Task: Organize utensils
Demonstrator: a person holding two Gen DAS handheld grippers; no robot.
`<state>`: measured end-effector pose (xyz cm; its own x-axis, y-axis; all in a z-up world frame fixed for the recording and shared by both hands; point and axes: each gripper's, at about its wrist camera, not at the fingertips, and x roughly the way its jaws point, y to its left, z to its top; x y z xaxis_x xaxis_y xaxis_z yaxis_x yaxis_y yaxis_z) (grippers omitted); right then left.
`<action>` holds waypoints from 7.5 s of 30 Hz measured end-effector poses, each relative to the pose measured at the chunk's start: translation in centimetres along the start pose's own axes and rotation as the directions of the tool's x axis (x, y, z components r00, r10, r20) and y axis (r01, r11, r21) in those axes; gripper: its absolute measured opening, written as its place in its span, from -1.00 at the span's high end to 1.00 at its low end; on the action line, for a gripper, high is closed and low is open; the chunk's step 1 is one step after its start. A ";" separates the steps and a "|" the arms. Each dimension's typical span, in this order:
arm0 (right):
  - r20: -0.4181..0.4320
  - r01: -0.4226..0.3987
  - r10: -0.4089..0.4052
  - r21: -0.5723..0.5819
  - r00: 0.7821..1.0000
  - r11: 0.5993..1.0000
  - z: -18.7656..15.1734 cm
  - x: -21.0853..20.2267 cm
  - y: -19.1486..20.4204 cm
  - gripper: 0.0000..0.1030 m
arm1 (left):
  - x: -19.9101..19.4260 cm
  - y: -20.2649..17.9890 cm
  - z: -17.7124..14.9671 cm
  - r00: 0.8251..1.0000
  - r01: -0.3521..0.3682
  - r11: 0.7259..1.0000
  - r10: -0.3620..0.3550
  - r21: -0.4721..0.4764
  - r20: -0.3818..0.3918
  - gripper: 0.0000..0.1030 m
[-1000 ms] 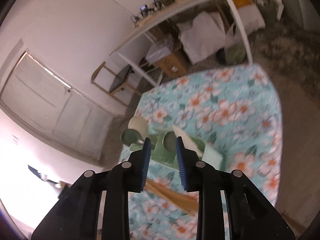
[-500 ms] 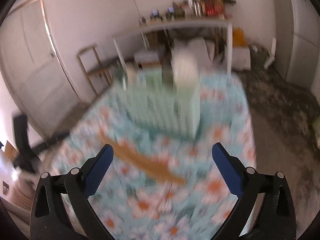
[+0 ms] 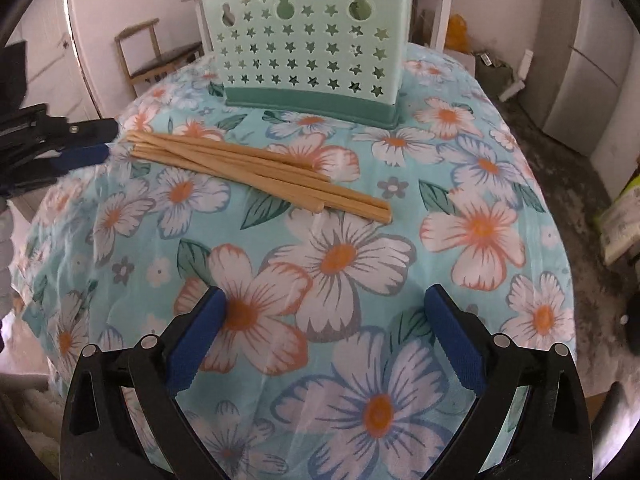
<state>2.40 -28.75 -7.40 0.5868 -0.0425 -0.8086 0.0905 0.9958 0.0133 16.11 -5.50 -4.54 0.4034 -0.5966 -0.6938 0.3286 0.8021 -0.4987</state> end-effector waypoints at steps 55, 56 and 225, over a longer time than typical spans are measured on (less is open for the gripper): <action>0.098 -0.042 0.040 0.018 0.994 0.999 -1.2 -0.8 -0.2 -0.85 | 1.8 8.4 -1.6 0.980 0.105 0.712 -0.191 -0.694 -0.048 0.48; 0.102 -0.045 0.043 0.020 0.994 0.999 -1.2 -0.8 -0.2 -0.85 | 1.9 8.4 -1.5 0.981 0.102 0.712 -0.188 -0.695 -0.049 0.49; 0.415 -0.412 0.373 0.003 0.830 0.911 10.5 -13.9 -3.7 0.91 | -16.1 -9.2 6.1 0.875 -0.064 0.960 -0.077 0.271 0.478 0.90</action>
<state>2.34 -32.72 9.92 0.8545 0.3028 -0.4222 -0.1563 0.9248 0.3469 11.80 -3.44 14.41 0.7356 -0.5968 -0.3205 0.5218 0.8009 -0.2938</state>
